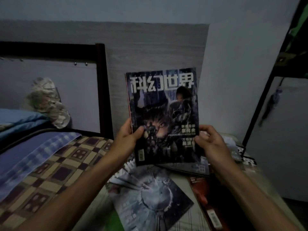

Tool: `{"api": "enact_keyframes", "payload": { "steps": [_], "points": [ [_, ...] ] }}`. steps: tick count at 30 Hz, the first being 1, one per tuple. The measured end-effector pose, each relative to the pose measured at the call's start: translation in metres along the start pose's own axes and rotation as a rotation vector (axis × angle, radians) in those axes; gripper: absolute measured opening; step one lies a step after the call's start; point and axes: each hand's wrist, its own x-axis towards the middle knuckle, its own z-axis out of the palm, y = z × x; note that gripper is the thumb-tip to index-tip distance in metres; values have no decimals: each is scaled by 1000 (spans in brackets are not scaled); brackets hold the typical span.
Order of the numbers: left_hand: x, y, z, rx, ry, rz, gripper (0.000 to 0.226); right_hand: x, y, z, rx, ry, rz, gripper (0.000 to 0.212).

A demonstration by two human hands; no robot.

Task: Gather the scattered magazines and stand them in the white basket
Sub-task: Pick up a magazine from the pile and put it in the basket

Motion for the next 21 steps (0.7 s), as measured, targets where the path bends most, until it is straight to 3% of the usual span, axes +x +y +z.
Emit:
{"api": "enact_keyframes", "payload": {
  "steps": [3, 5, 7, 9, 11, 14, 21],
  "points": [
    [-9, -30, -17, 412, -84, 41, 36, -10, 29, 13, -181, -12, 57, 29],
    [-21, -47, -19, 520, -130, 123, 42, -18, 50, 18, -227, -29, 132, 30],
    [-18, -51, -19, 516, -105, 172, 46, -8, 54, 16, -203, 15, 139, 29],
    [3, -46, -18, 492, -71, 191, 36, 16, 40, 14, -199, 92, 90, 24],
    [33, -31, -12, 461, 30, 229, 23, 46, 20, 11, -267, 182, -44, 19],
    [85, -11, 0, 379, 211, 280, 27, 99, -8, 7, -352, 295, -133, 6],
    [191, -37, 32, 463, 308, 306, 15, 214, 12, 1, -450, 407, -19, 11]
  ]
}}
